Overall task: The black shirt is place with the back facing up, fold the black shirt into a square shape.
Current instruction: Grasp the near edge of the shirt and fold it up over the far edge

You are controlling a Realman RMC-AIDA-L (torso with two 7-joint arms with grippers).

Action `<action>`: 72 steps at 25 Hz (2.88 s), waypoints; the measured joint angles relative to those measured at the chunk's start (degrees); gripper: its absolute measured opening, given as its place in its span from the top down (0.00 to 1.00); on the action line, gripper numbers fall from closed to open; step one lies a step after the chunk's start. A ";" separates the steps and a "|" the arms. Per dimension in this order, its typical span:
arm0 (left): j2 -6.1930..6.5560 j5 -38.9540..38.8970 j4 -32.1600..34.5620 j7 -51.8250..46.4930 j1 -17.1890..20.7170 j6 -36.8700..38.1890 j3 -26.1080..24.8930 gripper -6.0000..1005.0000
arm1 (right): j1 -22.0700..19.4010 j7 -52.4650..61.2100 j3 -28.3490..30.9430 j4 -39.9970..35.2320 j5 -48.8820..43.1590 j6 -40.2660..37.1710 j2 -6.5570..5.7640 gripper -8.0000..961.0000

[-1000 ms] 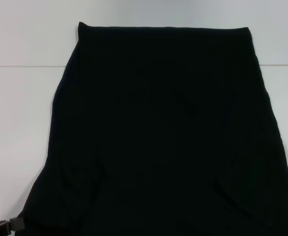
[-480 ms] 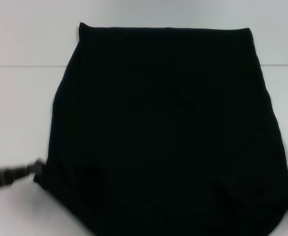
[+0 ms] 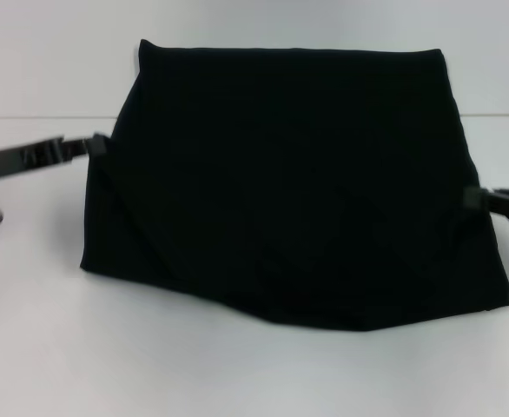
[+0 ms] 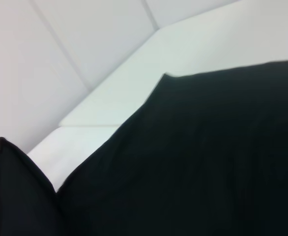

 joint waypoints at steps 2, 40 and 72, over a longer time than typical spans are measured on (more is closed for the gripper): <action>0.03 -0.72 -0.89 0.27 -1.35 -4.09 0.10 0.99 | 1.98 0.02 0.00 1.92 0.33 4.61 0.11 0.93; -6.21 -12.51 -14.27 19.62 -9.40 -50.72 12.13 0.87 | 14.37 3.09 -4.91 9.53 12.70 53.91 8.42 0.88; -6.28 -11.14 7.57 -11.44 2.90 -22.33 26.98 0.33 | 5.82 -10.34 -5.46 8.49 33.08 38.02 5.75 0.29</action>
